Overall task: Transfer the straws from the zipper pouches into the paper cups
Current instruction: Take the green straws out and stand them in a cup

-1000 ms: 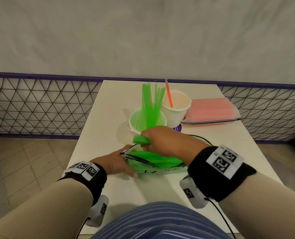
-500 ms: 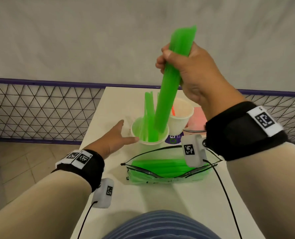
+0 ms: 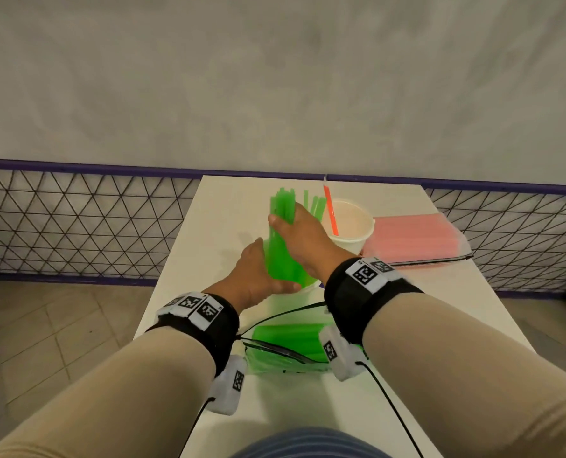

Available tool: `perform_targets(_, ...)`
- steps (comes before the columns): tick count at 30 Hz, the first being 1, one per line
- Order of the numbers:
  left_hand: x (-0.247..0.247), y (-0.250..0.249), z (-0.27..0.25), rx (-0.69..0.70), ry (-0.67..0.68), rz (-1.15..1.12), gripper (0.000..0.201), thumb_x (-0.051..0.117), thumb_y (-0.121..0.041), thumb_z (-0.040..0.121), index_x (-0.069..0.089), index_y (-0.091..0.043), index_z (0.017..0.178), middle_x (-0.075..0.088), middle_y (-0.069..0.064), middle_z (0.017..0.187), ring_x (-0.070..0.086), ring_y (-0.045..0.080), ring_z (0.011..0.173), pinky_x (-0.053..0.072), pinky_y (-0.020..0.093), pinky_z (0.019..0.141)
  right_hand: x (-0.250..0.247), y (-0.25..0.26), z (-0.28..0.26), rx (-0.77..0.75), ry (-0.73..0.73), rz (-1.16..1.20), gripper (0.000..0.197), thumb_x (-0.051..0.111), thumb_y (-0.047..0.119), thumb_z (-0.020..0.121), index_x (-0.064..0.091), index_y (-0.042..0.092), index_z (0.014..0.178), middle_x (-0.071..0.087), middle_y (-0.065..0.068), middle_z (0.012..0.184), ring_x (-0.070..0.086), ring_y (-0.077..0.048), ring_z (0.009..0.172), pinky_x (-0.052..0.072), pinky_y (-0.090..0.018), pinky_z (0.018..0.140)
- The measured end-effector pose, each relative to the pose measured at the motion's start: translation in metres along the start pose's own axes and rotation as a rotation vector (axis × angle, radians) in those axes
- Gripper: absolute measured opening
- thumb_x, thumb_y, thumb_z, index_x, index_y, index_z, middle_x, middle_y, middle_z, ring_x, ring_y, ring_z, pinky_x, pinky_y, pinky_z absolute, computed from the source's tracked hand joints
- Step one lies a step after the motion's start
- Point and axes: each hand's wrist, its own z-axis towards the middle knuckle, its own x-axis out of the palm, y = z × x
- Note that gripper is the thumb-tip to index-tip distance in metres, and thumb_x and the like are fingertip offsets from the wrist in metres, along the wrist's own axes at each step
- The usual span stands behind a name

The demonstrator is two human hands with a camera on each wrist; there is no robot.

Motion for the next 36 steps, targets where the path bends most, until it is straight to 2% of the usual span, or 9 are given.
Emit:
perform_targets(2,-0.002,-0.007,-0.005,0.033,-0.018,0.002,0.115,0.088,-0.068,0.03,0.043,-0.03,0.129,0.054,-0.003,0.126,0.052,0.02,0.121,0.049,0.046,0.099,0.0,-0.007,0.006,0.018,0.017,-0.184,0.053,0.057,0.034,0.096,0.041,0.009,0.141,0.054,-0.009,0.136,0.053,-0.027,0.123,0.044,-0.036,0.1)
perform_targets(5,-0.003,-0.014,-0.01,0.046,-0.012,-0.012,0.106,0.088,-0.064,0.032,0.045,-0.033,0.124,0.055,-0.005,0.121,0.052,0.02,0.119,0.048,0.046,0.098,-0.01,-0.013,0.01,-0.048,-0.057,-0.396,0.051,0.065,0.029,0.092,0.047,0.009,0.135,0.057,-0.01,0.128,0.057,-0.028,0.114,0.044,-0.029,0.087)
perform_targets(8,-0.002,-0.014,-0.014,0.047,-0.017,-0.02,0.114,0.087,-0.067,0.032,0.043,-0.031,0.13,0.052,-0.003,0.128,0.048,0.02,0.124,0.046,0.047,0.102,-0.022,-0.021,0.014,-0.038,-0.088,-0.466,0.051,0.069,0.025,0.089,0.051,0.01,0.133,0.059,-0.011,0.126,0.058,-0.026,0.112,0.045,-0.031,0.091)
perform_targets(15,-0.002,-0.027,-0.022,0.036,-0.016,0.032,0.098,0.09,-0.034,0.064,0.032,-0.022,0.142,0.036,-0.004,0.132,0.032,0.013,0.128,0.031,0.031,0.106,-0.029,-0.033,0.015,0.044,-0.074,-0.43,0.051,0.072,0.014,0.085,0.05,0.008,0.131,0.062,-0.011,0.118,0.06,-0.025,0.106,0.039,-0.022,0.075)
perform_targets(21,-0.008,-0.017,-0.028,-0.037,0.01,0.018,0.121,0.078,-0.049,0.074,-0.005,-0.016,0.155,0.003,0.004,0.163,0.01,0.019,0.149,0.02,0.039,0.12,-0.039,-0.005,-0.012,-0.055,-0.039,-0.218,0.029,0.071,0.013,0.086,0.059,0.015,0.112,0.064,-0.001,0.098,0.066,-0.024,0.091,0.056,-0.038,0.085)
perform_targets(25,-0.02,0.008,-0.038,-0.059,-0.117,-0.28,0.084,0.065,-0.041,0.09,0.016,-0.016,0.153,0.03,0.005,0.154,0.034,0.019,0.137,0.033,0.037,0.11,-0.058,0.025,-0.053,-0.12,0.251,-0.118,0.016,0.07,0.011,0.087,0.067,0.017,0.101,0.069,0.001,0.087,0.07,-0.019,0.083,0.059,-0.03,0.074)
perform_targets(29,-0.027,0.048,-0.058,-0.145,-0.071,-0.257,0.037,0.057,-0.011,0.093,0.047,-0.016,0.129,0.057,0.008,0.133,0.053,0.019,0.113,0.043,0.034,0.094,-0.063,0.019,-0.088,-0.114,0.639,-0.495,0.014,0.069,0.023,0.089,0.069,0.026,0.103,0.071,0.009,0.09,0.067,-0.009,0.079,0.055,-0.028,0.081)
perform_targets(32,-0.023,0.068,-0.076,-0.156,0.11,-0.135,0.053,0.052,0.012,0.085,0.05,-0.022,0.124,0.058,0.0,0.13,0.051,0.017,0.123,0.048,0.028,0.09,-0.053,-0.006,-0.1,-0.217,0.735,-0.816,0.025,0.063,0.026,0.092,0.068,0.027,0.116,0.07,0.008,0.108,0.064,-0.01,0.097,0.049,-0.027,0.088)
perform_targets(36,-0.013,0.07,-0.101,-0.13,0.311,-0.101,0.085,0.071,-0.003,0.062,0.044,-0.034,0.137,0.059,-0.007,0.13,0.059,0.014,0.108,0.051,0.021,0.078,-0.028,-0.042,-0.104,-0.285,0.662,-1.024,0.043,0.059,0.018,0.092,0.056,0.022,0.134,0.059,-0.002,0.132,0.055,-0.024,0.118,0.045,-0.034,0.097)
